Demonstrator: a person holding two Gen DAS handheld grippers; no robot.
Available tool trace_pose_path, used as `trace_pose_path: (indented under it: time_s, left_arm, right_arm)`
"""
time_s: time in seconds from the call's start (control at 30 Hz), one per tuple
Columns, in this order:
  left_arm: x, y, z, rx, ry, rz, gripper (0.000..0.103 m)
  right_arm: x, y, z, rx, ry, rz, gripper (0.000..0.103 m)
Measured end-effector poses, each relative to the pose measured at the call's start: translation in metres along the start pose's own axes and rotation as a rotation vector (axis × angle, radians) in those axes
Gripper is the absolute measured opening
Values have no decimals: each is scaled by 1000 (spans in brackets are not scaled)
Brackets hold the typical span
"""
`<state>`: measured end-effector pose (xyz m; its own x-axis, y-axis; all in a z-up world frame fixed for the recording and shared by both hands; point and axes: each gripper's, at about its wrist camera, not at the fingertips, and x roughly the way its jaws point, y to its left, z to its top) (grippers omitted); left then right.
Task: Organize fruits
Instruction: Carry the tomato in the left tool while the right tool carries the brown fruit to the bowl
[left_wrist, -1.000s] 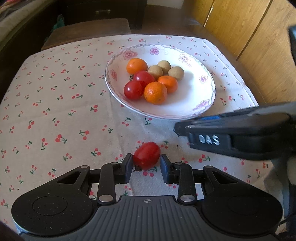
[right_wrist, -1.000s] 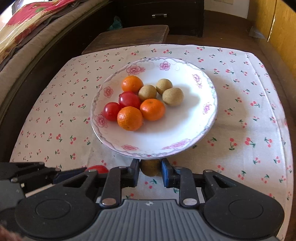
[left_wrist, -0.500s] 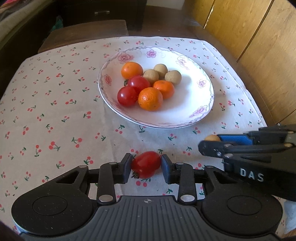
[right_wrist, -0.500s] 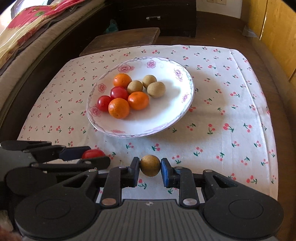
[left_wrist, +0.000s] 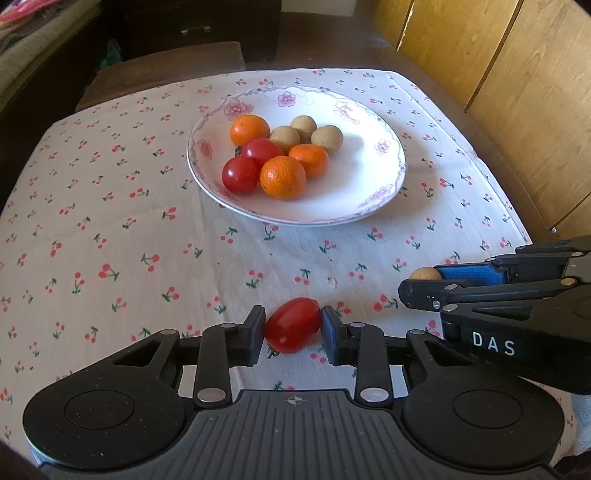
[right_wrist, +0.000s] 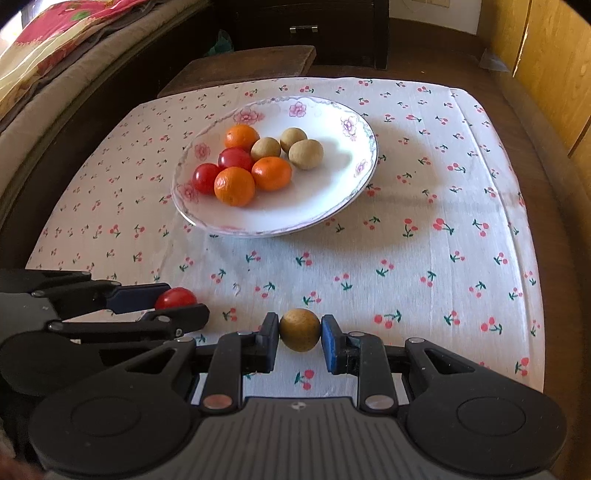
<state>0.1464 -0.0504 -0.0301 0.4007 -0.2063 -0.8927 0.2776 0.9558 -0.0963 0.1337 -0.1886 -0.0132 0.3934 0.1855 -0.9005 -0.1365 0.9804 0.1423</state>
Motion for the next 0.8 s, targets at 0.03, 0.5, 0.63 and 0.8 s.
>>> trace_pose_path:
  time_s: [0.03,0.5,0.63,0.8]
  left_arm:
    - [-1,-1,-1,1,-1,1,40]
    - [-10,-5,-8,5,-24,23,40]
    - [-13,-7,-9,11,-35,36,40]
    - [-17,-7,-8,12,-48,42,40]
  right_arm:
    - [-1,1,-1,-3,-1,-1,27]
    - [-4,9,-8,-20,-4,-11,27]
    - [-7,10,-8,-21,-8,-11,27]
    - [-9,10,-7,-20,-17,-7,27]
